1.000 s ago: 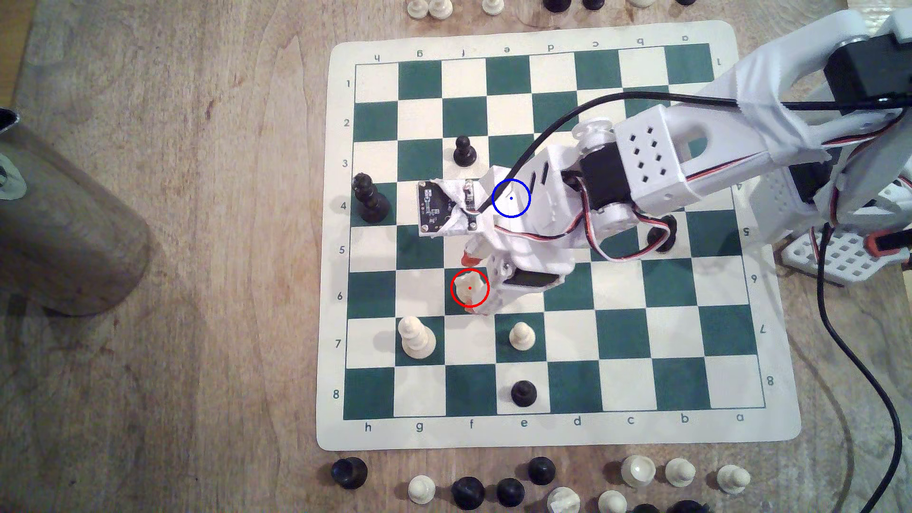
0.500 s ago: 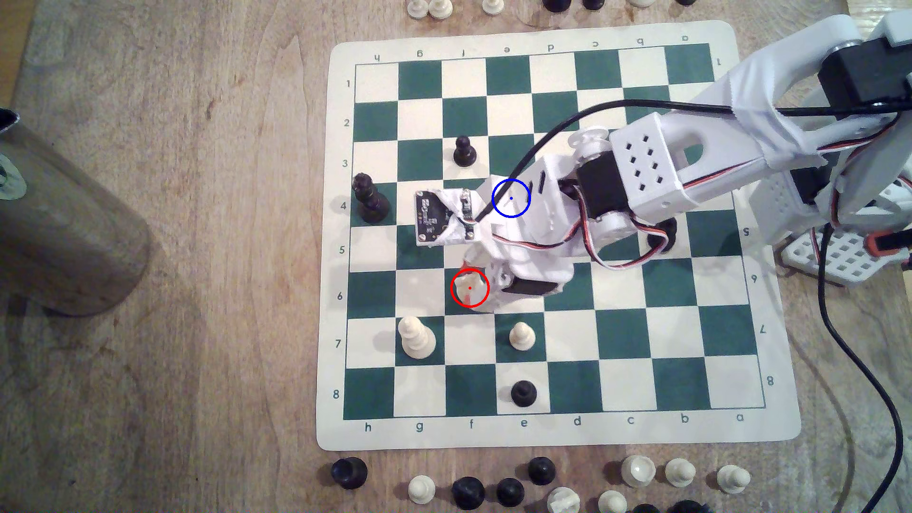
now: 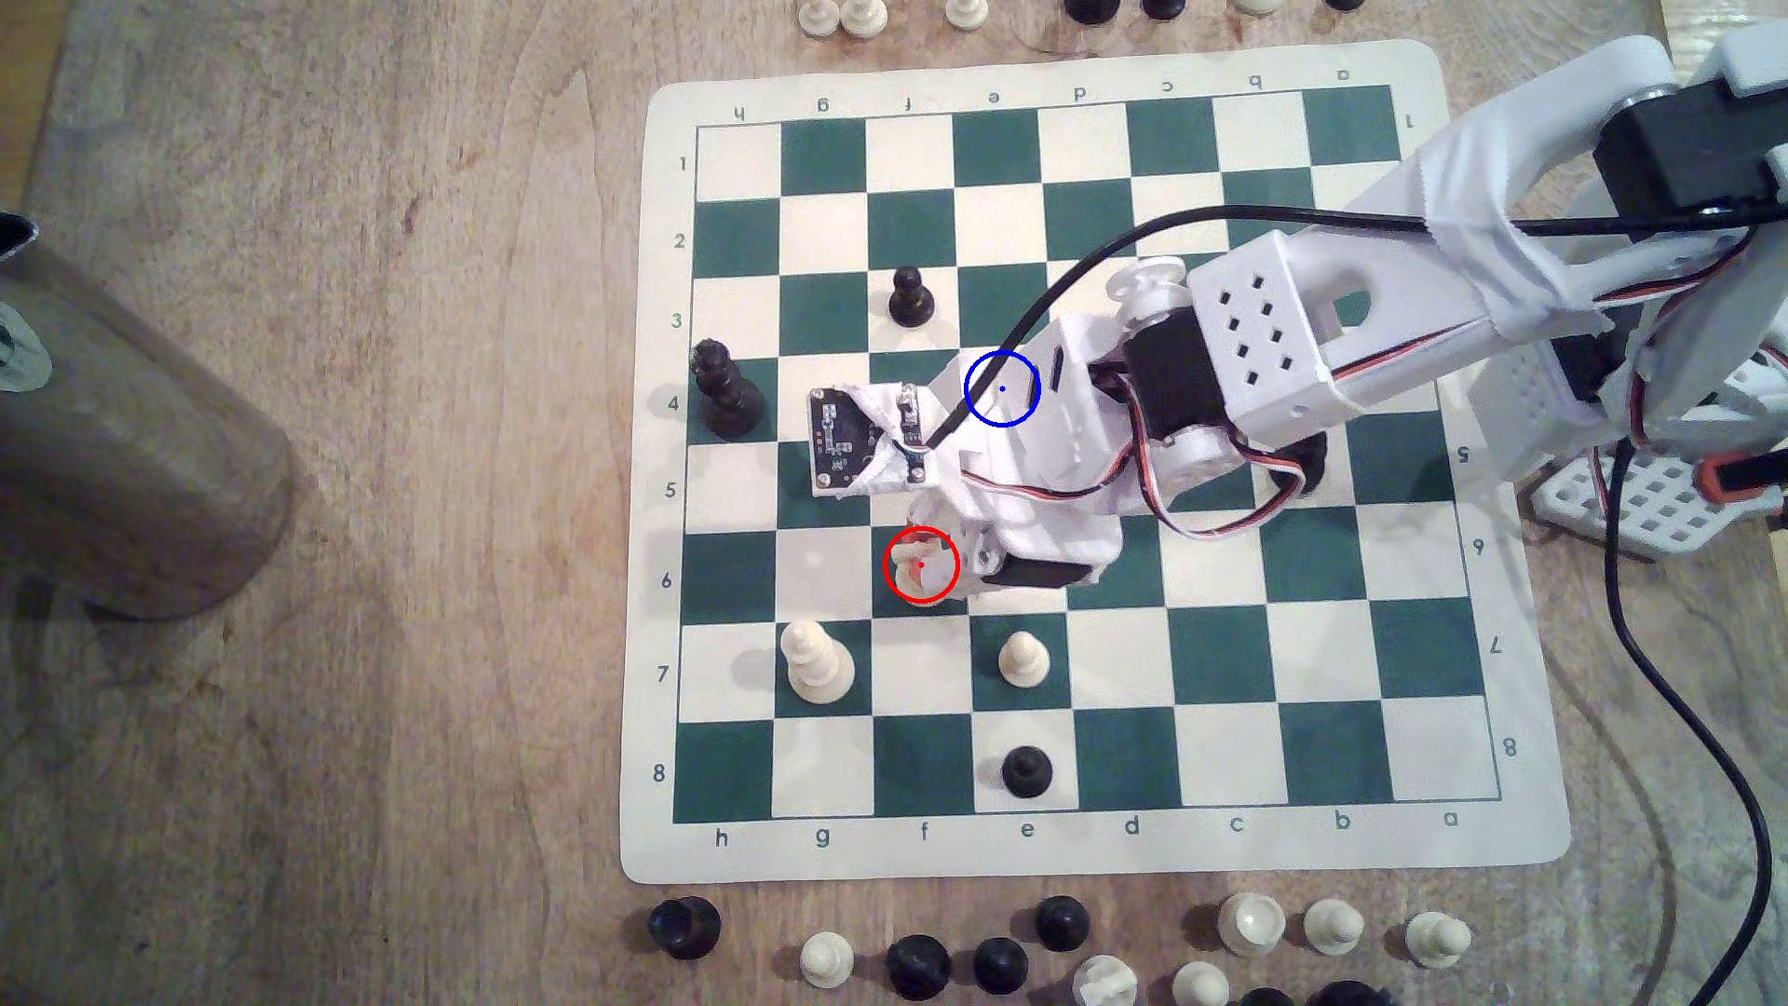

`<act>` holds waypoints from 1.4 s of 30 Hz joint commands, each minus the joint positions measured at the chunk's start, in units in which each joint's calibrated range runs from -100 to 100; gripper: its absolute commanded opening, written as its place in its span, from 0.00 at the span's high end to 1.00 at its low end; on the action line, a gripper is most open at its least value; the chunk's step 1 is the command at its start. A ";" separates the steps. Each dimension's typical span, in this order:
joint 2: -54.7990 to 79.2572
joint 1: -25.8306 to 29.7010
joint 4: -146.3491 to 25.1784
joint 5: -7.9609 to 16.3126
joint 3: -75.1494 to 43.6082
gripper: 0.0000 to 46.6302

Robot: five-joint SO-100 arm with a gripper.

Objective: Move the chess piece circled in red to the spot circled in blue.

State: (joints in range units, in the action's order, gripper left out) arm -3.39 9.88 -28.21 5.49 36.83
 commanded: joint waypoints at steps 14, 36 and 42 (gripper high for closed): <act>-20.29 -6.48 -11.43 0.44 -3.74 0.99; -24.54 -16.96 -1.28 -2.15 17.30 0.99; -23.86 -15.40 -1.03 -1.66 17.48 0.99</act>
State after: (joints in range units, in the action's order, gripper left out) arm -27.02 -6.27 -30.36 3.49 55.08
